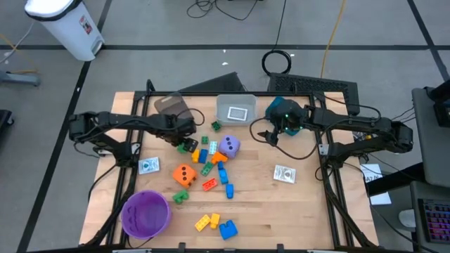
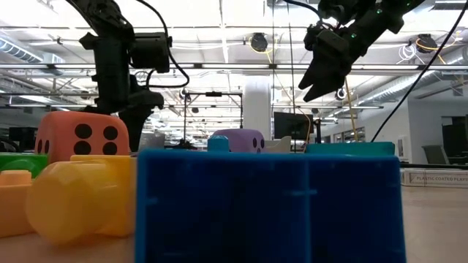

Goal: Pick & Place Toys
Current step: Put the green game piece into the blue bin

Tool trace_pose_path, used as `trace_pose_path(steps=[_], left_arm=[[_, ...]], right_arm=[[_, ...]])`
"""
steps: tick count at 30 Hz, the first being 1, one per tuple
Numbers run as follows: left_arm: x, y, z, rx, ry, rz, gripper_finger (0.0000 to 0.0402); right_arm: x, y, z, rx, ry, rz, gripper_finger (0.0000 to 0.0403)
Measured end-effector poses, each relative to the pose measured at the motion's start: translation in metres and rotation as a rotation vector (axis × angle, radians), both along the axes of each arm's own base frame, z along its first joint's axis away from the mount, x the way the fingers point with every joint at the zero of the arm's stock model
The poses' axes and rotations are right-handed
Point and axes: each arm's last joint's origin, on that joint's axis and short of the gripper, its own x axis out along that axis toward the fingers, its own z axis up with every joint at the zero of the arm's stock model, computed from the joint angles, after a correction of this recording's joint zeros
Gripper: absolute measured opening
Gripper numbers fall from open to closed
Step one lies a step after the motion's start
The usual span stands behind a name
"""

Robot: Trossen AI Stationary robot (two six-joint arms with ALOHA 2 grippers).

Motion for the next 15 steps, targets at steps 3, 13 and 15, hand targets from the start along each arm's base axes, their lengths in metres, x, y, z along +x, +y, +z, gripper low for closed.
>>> trace_pose_path(steps=[3, 13, 15], left_arm=[[0.002, 0.000, -0.008, -0.011, 0.037, -0.033, 0.0296], [0.007, 0.002, -0.025, -0.032, 0.117, -0.034, 0.0273], [0.007, 0.001, -0.026, -0.037, 0.117, -0.039, 0.0263]], right_arm=[[0.000, 0.000, 0.000, 0.000, 0.000, -0.001, 0.0391], [0.000, 0.000, 0.000, -0.001, 0.000, -0.001, 0.0391], [0.000, 0.000, 0.000, -0.001, 0.000, -0.001, 0.0391]])
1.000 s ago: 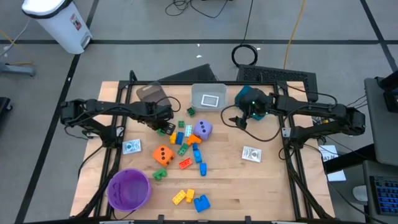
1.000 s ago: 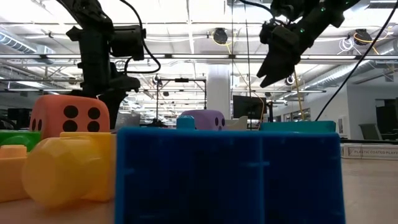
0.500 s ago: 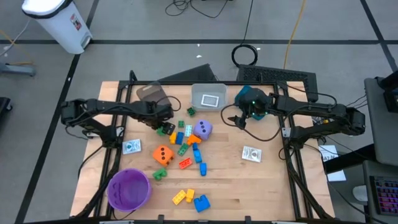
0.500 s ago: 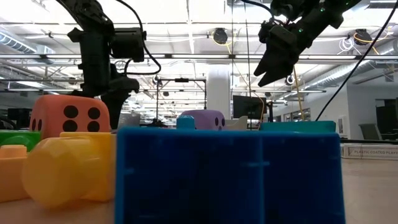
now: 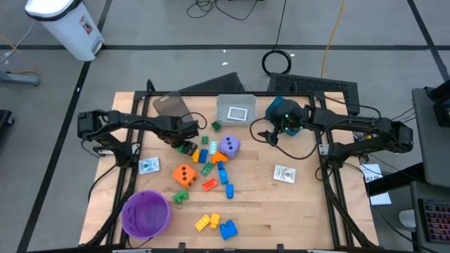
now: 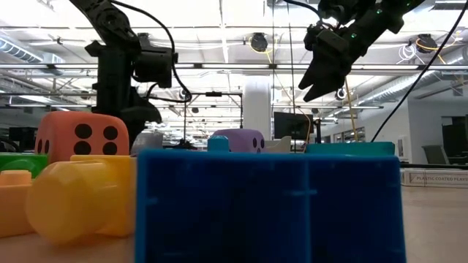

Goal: Pick & Place Toys
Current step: Put the green game piece into the blue bin

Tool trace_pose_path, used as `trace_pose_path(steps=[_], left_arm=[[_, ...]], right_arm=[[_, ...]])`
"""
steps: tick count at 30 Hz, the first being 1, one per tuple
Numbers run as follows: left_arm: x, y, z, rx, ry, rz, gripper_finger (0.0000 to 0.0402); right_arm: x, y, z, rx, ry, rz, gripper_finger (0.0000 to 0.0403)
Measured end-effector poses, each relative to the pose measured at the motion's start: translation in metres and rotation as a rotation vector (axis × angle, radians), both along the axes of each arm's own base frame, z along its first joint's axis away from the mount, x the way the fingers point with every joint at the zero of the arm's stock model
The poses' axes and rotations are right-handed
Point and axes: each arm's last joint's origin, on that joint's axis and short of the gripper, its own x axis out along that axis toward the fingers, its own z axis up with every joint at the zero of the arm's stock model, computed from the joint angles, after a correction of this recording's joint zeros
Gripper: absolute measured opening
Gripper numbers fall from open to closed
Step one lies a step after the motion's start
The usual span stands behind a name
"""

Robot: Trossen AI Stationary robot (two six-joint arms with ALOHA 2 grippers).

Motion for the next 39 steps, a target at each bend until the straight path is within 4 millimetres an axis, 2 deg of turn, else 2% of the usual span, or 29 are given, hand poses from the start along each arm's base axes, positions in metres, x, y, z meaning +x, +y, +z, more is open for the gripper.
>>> trace_pose_path(steps=[11, 21, 26, 34, 36, 39], left_arm=[[0.002, -0.001, -0.004, -0.053, -0.026, -0.031, 0.0175], [0.004, -0.002, 0.003, -0.126, -0.019, -0.032, 0.0171], [0.015, 0.001, 0.026, -0.113, -0.025, -0.091, 0.0138], [0.048, 0.011, 0.088, -0.028, -0.201, -0.235, 0.0013], [0.054, 0.014, 0.102, 0.007, -0.249, -0.268, 0.0007], [0.058, 0.018, 0.115, 0.053, -0.281, -0.293, 0.0026]], right_arm=[[0.000, 0.000, 0.000, -0.014, 0.004, 0.011, 0.0391], [0.000, 0.000, 0.001, -0.023, -0.001, 0.016, 0.0391], [0.003, -0.001, 0.004, -0.035, -0.039, 0.016, 0.0391], [0.010, 0.002, 0.014, 0.083, -0.200, 0.114, 0.0391], [0.011, 0.002, 0.016, 0.091, -0.225, 0.114, 0.0391], [0.012, 0.002, 0.016, 0.091, -0.232, 0.110, 0.0391]])
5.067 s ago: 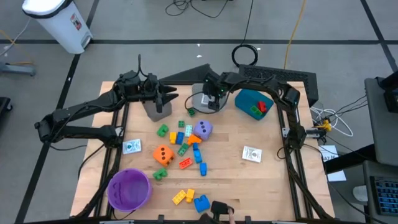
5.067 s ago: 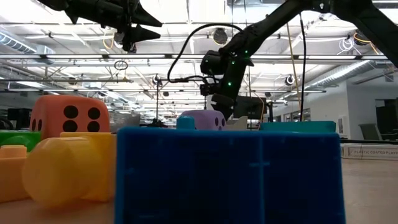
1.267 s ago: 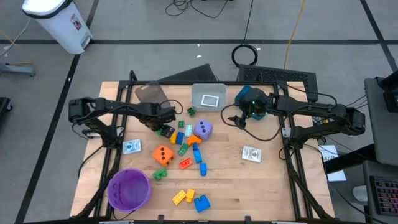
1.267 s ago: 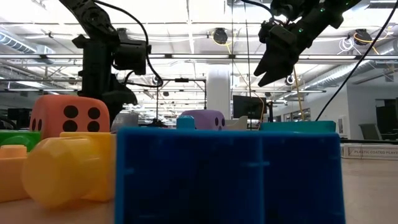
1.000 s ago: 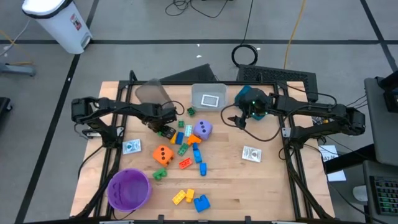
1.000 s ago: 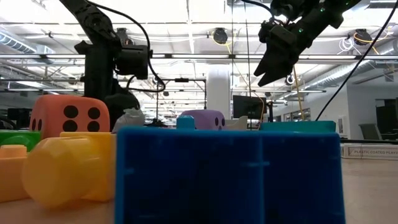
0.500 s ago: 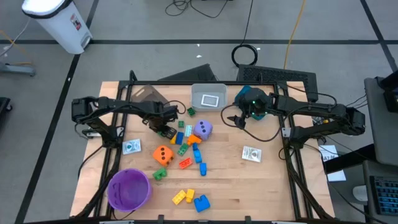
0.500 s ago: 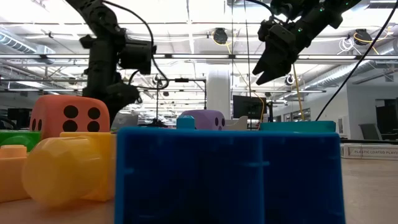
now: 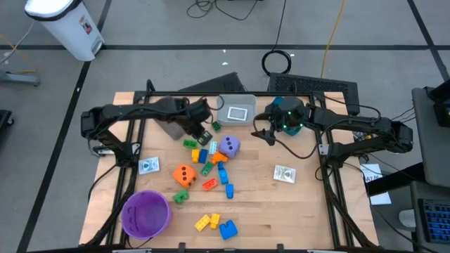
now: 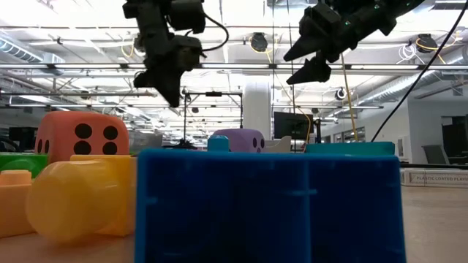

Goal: Pick & Place Toys
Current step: Put the green game piece into the blue bin

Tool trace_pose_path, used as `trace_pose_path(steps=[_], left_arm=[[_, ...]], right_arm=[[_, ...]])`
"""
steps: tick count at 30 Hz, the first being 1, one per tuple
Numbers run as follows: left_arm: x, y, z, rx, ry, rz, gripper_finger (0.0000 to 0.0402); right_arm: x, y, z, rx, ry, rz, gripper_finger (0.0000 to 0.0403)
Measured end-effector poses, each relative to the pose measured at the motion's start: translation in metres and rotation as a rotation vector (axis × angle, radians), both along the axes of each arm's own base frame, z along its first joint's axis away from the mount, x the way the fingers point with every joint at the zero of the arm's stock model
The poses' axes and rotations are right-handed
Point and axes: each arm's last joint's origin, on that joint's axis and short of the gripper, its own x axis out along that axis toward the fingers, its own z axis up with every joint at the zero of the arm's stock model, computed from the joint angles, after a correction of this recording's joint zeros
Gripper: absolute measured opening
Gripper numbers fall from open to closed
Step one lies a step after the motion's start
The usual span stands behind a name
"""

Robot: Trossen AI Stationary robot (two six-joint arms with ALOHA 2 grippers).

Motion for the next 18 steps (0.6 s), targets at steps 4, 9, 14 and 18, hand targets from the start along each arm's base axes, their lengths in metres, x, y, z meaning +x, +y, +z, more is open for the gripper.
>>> trace_pose_path(steps=[4, 9, 14, 18], left_arm=[[0.000, 0.004, 0.004, 0.041, -0.009, -0.083, 0.0054], [-0.007, 0.000, 0.001, -0.002, 0.036, -0.296, 0.0102], [-0.021, -0.004, -0.002, 0.005, 0.183, -0.493, 0.0174], [-0.025, -0.004, -0.003, 0.077, 0.237, -0.675, 0.0236]], right_arm=[[0.000, 0.000, 0.000, 0.000, 0.000, 0.001, 0.0391], [0.000, 0.000, 0.000, 0.002, 0.004, 0.001, 0.0391], [0.000, 0.000, -0.001, -0.001, 0.009, 0.003, 0.0391], [0.000, 0.000, -0.001, -0.006, 0.010, 0.006, 0.0391]])
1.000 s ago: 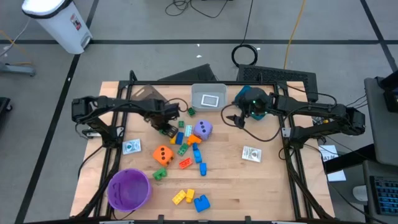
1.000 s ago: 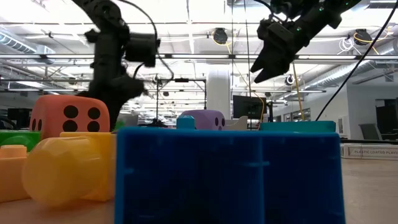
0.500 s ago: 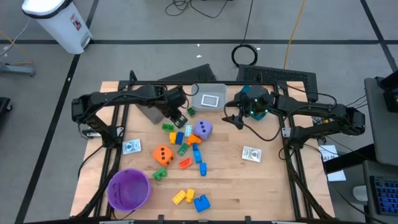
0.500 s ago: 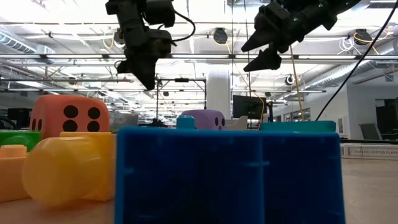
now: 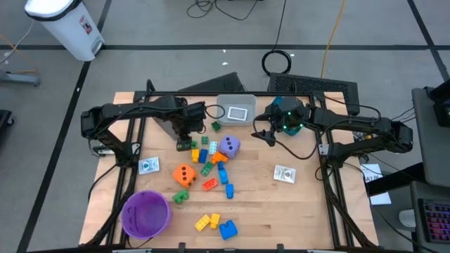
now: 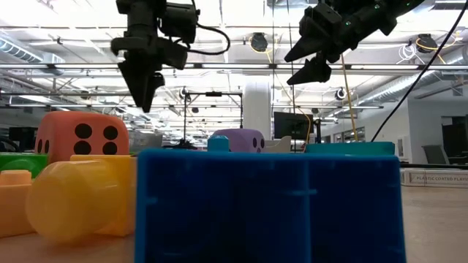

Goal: Pick & Place Toys
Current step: Put the green game piece into the blue bin

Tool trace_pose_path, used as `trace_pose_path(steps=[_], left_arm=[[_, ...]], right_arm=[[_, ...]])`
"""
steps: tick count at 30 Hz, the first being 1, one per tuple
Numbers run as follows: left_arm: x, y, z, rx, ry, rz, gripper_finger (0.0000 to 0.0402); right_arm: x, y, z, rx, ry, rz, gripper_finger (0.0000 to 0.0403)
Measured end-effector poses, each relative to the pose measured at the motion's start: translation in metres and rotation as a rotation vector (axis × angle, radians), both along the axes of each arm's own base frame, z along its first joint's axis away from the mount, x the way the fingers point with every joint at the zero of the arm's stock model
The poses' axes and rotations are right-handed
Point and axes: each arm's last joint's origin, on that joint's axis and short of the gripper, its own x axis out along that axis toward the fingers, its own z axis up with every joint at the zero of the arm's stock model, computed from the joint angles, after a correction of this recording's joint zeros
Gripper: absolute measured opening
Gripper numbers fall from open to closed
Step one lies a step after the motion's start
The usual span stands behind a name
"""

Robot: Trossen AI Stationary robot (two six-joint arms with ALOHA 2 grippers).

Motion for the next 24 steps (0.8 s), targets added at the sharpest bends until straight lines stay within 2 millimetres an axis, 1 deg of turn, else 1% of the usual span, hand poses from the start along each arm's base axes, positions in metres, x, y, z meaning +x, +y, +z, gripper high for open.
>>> trace_pose_path(steps=[4, 6, 11, 15, 19, 24], left_arm=[[0.003, 0.000, 0.000, 0.027, -0.038, -0.124, 0.0290], [0.007, 0.001, 0.000, 0.050, -0.057, -0.157, 0.0311], [0.015, 0.001, -0.013, 0.078, -0.017, -0.205, 0.0341], [0.024, 0.001, -0.027, 0.066, 0.020, -0.225, 0.0342], [0.031, 0.001, -0.042, 0.045, 0.068, -0.234, 0.0333], [0.036, 0.000, -0.056, -0.007, 0.096, -0.238, 0.0321]], right_arm=[[0.000, 0.000, 0.000, 0.000, 0.000, 0.000, 0.0391], [0.000, 0.000, 0.000, 0.000, 0.000, 0.000, 0.0391], [-0.001, 0.000, -0.001, 0.003, 0.014, -0.002, 0.0391], [-0.002, 0.000, -0.004, 0.008, 0.030, -0.003, 0.0391], [-0.003, 0.001, -0.013, 0.016, 0.054, -0.003, 0.0391], [-0.005, 0.002, -0.021, 0.025, 0.078, -0.003, 0.0391]])
